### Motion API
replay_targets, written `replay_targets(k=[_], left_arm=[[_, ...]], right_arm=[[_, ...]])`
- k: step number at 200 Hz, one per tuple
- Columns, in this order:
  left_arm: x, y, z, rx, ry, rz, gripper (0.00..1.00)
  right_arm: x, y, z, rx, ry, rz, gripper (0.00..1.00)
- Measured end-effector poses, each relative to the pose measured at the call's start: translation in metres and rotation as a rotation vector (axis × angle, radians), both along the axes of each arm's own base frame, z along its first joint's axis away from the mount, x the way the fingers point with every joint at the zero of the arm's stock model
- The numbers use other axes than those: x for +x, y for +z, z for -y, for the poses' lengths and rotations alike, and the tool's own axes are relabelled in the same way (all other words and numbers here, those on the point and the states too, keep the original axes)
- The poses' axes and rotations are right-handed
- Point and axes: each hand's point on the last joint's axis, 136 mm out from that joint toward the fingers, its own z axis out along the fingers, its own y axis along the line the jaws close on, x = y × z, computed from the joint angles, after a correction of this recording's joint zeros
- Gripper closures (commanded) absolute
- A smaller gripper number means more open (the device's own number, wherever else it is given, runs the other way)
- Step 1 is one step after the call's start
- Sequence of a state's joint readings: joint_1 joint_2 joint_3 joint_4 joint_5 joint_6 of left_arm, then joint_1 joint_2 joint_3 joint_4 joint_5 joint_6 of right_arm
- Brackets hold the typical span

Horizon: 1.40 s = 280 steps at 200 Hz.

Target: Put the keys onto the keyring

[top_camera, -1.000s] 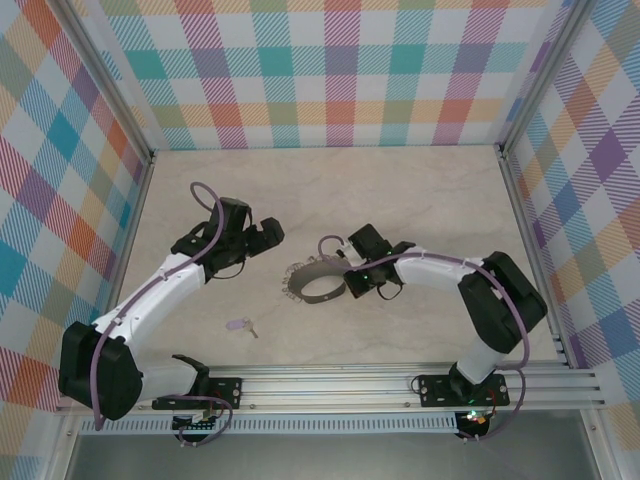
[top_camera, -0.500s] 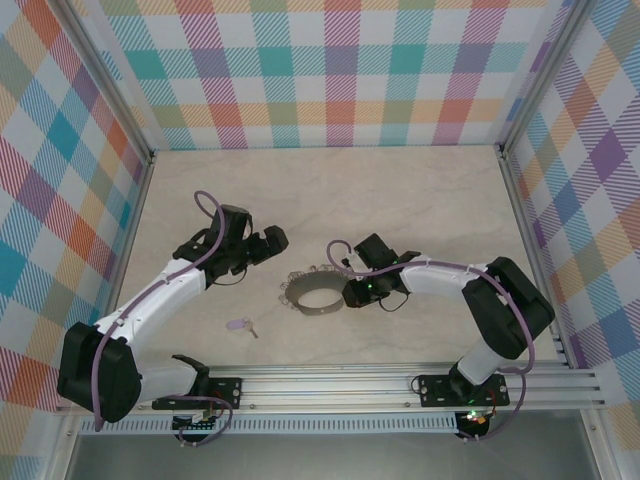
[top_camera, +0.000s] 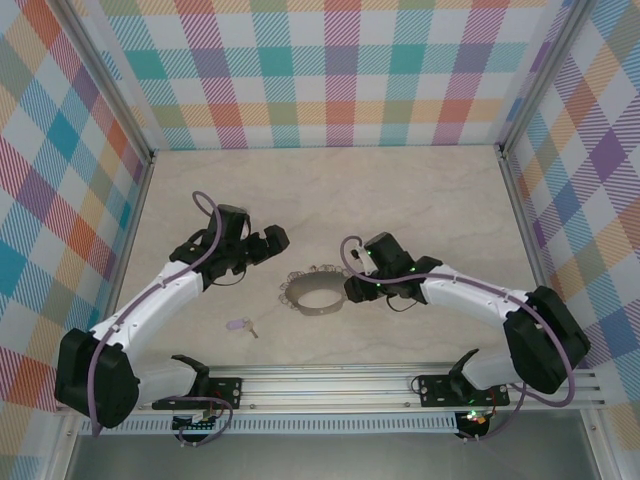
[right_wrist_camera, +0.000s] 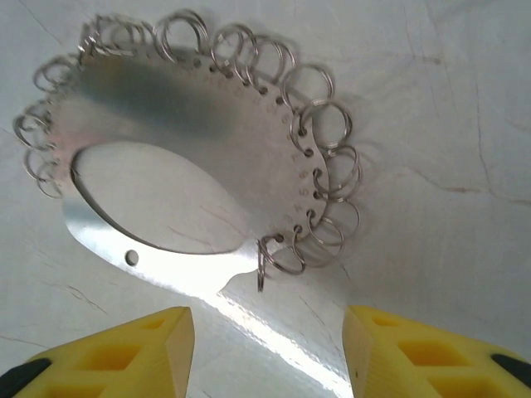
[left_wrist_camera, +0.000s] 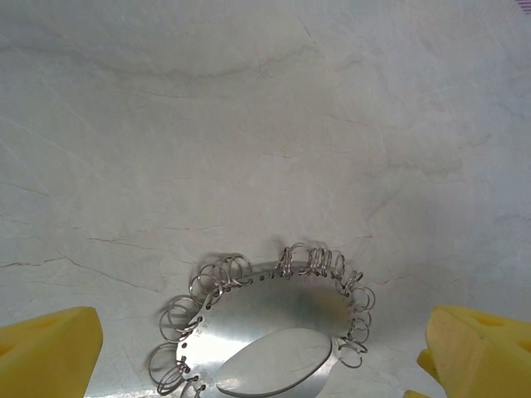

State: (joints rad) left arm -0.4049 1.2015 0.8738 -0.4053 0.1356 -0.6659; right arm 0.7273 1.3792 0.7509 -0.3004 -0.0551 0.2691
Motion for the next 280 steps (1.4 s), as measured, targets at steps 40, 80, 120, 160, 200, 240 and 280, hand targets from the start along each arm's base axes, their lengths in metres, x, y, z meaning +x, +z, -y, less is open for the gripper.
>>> replay_targets(k=[40, 80, 120, 160, 200, 240, 280], left_arm=[[-0.001, 0.004, 0.000, -0.006, -0.002, 0.008, 0.00], [-0.002, 0.003, 0.000, -0.005, -0.002, 0.005, 0.00], [-0.003, 0.004, -0.001, -0.005, -0.002, 0.006, 0.00], [-0.003, 0.005, -0.001, -0.006, -0.002, 0.009, 0.00], [-0.003, 0.005, -0.001, -0.006, -0.002, 0.009, 0.00], [-0.003, 0.006, -0.001, -0.007, -0.002, 0.011, 0.00], [-0.003, 0.007, -0.001, -0.008, -0.002, 0.013, 0.00]], right_arm=[[-0.005, -0.022, 0.002, -0.053, 0.023, -0.041, 0.54], [-0.008, -0.043, -0.004, -0.057, 0.038, -0.099, 0.60], [-0.009, -0.044, -0.014, -0.009, 0.040, -0.124, 0.65], [-0.009, -0.041, -0.021, 0.032, 0.037, -0.140, 0.71], [-0.008, -0.046, -0.024, 0.038, 0.027, -0.151, 0.70], [-0.008, -0.051, -0.023, 0.030, 0.017, -0.163, 0.72], [-0.006, -0.051, -0.021, 0.022, 0.010, -0.155, 0.76]])
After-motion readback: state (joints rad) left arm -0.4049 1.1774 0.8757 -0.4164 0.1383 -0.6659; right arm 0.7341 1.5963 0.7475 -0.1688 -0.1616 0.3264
